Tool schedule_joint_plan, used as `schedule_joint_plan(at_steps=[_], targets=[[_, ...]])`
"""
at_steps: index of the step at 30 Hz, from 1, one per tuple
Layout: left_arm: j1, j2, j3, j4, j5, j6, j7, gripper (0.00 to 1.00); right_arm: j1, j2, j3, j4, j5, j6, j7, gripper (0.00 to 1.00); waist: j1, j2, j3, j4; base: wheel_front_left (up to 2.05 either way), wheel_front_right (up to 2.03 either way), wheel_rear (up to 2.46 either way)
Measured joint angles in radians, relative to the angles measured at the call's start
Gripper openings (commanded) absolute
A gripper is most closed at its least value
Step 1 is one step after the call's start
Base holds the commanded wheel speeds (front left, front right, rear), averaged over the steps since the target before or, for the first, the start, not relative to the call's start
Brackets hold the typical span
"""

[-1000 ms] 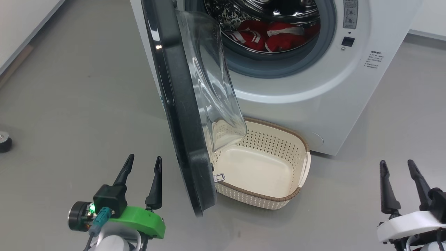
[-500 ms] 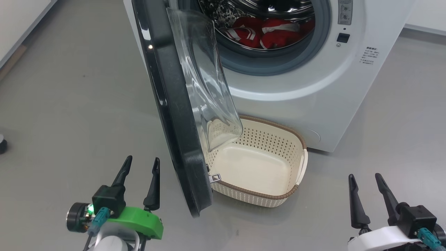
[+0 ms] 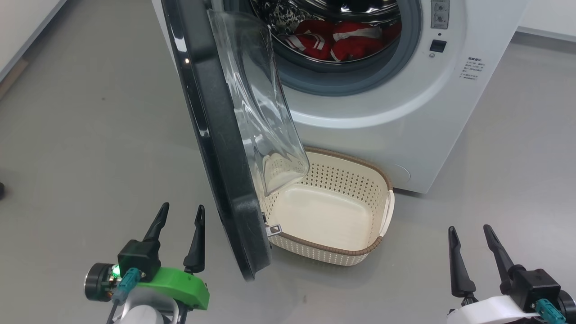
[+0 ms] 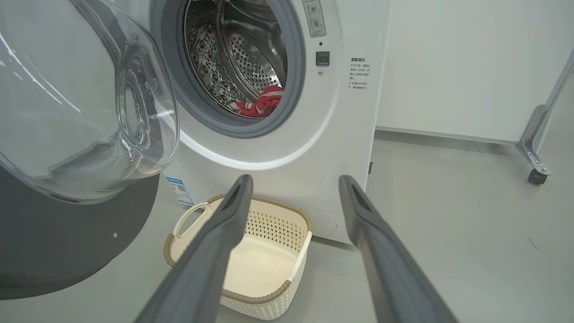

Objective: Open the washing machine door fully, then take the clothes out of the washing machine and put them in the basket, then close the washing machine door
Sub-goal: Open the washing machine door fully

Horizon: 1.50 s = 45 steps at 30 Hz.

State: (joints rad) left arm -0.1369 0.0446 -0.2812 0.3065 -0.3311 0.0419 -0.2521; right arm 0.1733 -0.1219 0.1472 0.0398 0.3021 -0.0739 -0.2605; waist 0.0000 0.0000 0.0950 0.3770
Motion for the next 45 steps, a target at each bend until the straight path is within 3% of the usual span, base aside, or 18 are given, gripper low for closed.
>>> schedule_joint_plan(at_steps=[12, 13, 15, 30, 38, 45], targets=[[0.0, 0.0, 0.009, 0.005, 0.0, 0.0, 0.0, 1.0, 0.007, 0.014, -0.015, -0.008, -0.016, 0.0, 0.0, 1.0, 0.0, 0.0, 0.002, 0.001, 0.0, 0.0, 0.0], [0.0, 0.0, 0.009, 0.006, 0.0, 0.0, 0.0, 0.94, 0.009, 0.015, -0.017, -0.008, -0.018, 0.001, 0.0, 1.0, 0.0, 0.0, 0.002, 0.001, 0.0, 0.0, 0.0], [0.0, -0.001, 0.008, 0.008, 0.002, 0.0, 0.0, 0.0, 0.015, 0.017, -0.018, -0.009, -0.023, 0.001, 0.0, 1.0, 0.0, 0.0, 0.002, 0.001, 0.0, 0.0, 0.0], [-0.002, -0.002, 0.022, -0.015, 0.026, 0.01, 0.0, 0.0, 0.021, 0.025, -0.035, -0.012, -0.043, 0.011, 0.0, 1.0, 0.0, 0.0, -0.003, 0.002, 0.0, 0.0, 0.0], [-0.065, -0.004, 0.101, -0.221, 0.065, 0.034, 0.0, 0.0, 0.023, 0.027, -0.048, -0.012, -0.051, 0.02, 0.0, 1.0, 0.0, 0.0, -0.008, 0.001, 0.0, 0.0, 0.0], [-0.125, -0.004, 0.081, -0.437, 0.121, 0.041, -0.006, 0.0, 0.025, 0.031, -0.053, -0.012, -0.056, 0.02, 0.0, 1.0, 0.0, 0.0, -0.014, 0.001, 0.0, 0.0, 0.0]])
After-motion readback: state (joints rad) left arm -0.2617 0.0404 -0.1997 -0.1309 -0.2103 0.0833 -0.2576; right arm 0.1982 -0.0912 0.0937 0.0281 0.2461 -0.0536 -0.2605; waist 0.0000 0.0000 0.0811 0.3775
